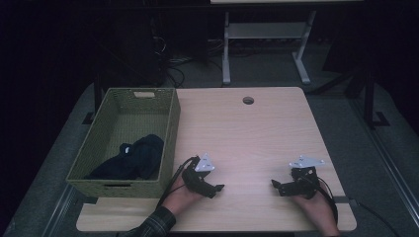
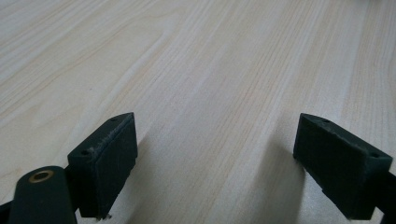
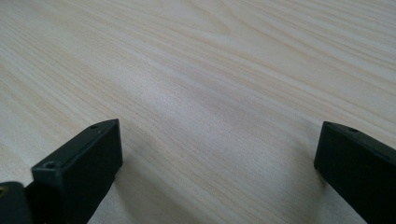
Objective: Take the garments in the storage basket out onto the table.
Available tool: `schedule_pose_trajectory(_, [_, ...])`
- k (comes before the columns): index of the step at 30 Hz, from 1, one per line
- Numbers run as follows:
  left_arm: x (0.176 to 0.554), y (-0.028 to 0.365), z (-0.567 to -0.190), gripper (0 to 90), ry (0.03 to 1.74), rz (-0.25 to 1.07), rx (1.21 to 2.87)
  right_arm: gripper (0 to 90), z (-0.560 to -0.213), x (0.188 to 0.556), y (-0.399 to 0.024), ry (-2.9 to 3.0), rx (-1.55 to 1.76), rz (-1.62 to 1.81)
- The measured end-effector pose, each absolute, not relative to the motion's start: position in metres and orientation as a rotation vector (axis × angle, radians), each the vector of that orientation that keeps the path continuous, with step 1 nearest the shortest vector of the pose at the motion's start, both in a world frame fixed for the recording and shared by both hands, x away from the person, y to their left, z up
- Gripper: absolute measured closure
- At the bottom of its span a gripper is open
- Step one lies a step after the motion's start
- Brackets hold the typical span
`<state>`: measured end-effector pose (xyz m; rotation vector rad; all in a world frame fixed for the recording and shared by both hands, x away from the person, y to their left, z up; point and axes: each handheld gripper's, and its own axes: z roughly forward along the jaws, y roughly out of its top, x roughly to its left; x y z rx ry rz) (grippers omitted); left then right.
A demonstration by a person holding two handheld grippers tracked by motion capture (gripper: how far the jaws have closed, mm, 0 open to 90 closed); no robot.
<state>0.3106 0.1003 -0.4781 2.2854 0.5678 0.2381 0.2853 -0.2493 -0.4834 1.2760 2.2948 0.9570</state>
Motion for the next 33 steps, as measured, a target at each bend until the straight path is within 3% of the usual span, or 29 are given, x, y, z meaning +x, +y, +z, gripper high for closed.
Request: schedule_pose_trajectory(33, [0.316, 0.100, -0.464, 13.3, 0.620, 0.209, 2.328, 0.6, -0.483, 0.285, -0.249, 2.294, 1.283, 0.957])
